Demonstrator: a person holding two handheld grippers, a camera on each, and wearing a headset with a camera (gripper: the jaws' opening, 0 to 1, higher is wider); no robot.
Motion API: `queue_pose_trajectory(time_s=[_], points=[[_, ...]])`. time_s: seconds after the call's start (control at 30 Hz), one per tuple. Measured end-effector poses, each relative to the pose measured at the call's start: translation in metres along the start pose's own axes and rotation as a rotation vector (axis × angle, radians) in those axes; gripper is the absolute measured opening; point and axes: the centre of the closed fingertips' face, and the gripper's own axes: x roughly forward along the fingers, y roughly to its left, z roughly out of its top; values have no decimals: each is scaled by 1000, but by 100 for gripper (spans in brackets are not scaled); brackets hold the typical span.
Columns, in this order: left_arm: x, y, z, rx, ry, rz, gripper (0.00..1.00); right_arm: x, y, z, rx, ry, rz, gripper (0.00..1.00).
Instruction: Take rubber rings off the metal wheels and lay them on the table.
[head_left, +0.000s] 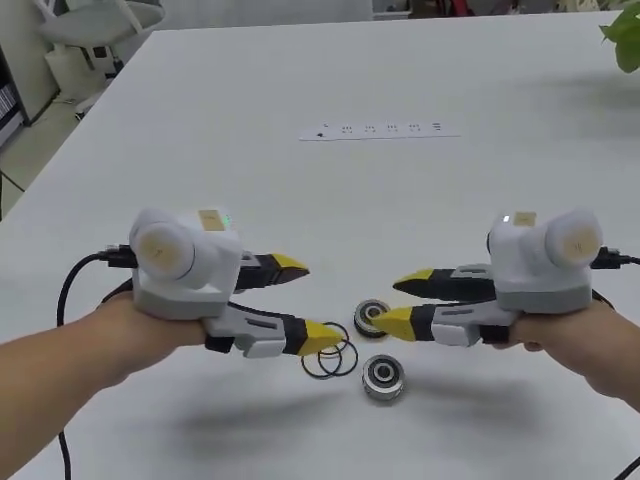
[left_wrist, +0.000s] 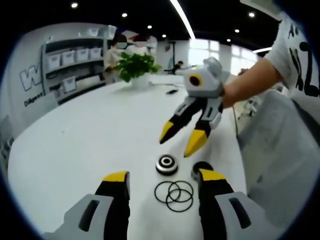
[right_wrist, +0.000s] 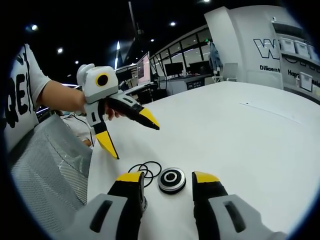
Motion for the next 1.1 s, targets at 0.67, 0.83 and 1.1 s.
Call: queue_pose_trajectory(time_s=[0.67, 0.83, 1.1], points=[[30, -5, -4, 3, 19, -28, 45, 9, -1, -26, -29, 59, 3, 26], [37, -5, -4, -1, 18, -33, 43, 10, -4, -30, -25, 62, -6, 23], [50, -5, -7, 6, 30, -36, 36, 13, -6, -33, -12, 58, -9, 19]])
